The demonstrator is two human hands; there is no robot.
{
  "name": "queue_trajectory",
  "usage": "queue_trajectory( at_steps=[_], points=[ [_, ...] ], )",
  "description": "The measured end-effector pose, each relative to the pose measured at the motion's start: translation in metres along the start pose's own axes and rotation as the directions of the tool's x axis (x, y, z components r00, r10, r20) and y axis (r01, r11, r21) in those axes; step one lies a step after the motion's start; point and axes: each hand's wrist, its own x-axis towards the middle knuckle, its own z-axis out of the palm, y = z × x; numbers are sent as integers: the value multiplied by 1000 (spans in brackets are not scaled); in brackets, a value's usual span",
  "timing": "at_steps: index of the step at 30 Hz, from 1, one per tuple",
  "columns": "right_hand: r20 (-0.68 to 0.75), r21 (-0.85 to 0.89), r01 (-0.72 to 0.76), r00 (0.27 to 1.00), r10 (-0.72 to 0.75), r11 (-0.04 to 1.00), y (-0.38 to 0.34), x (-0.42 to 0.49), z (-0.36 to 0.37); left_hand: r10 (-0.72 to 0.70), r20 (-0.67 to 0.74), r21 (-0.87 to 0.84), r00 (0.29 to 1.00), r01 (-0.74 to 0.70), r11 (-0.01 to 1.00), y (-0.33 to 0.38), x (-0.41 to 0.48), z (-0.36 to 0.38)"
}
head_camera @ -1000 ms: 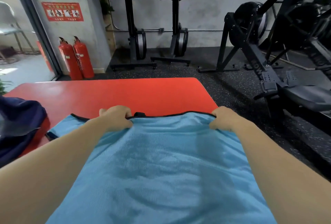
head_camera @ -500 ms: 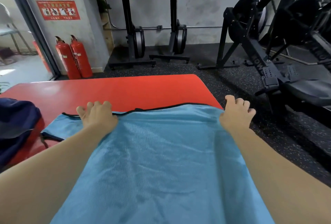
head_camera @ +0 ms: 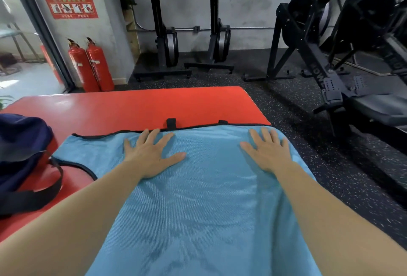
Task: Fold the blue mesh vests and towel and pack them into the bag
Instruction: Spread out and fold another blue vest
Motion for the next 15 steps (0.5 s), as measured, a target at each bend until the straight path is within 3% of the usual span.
queue_trajectory(
  at_steps=[4, 7, 9, 15],
  points=[
    [8, -26, -34, 999, 35, 999, -2, -5, -5, -72, 29, 22, 997, 71, 997, -7, -8, -2],
    [-69, -8, 59, 996, -59, 998, -25, -28, -13, -94, 14, 56, 995, 93, 994, -11, -20, -8],
    [-79, 14, 112, 991, -111, 994, -38, -51, -12, -158, -21, -7, 987, 158, 987, -19, -31, -8],
    [-66, 45, -28, 997, 31, 999, -13, -107, 15, -216, 23, 6, 976, 216, 976, -51, -58, 7]
  ],
)
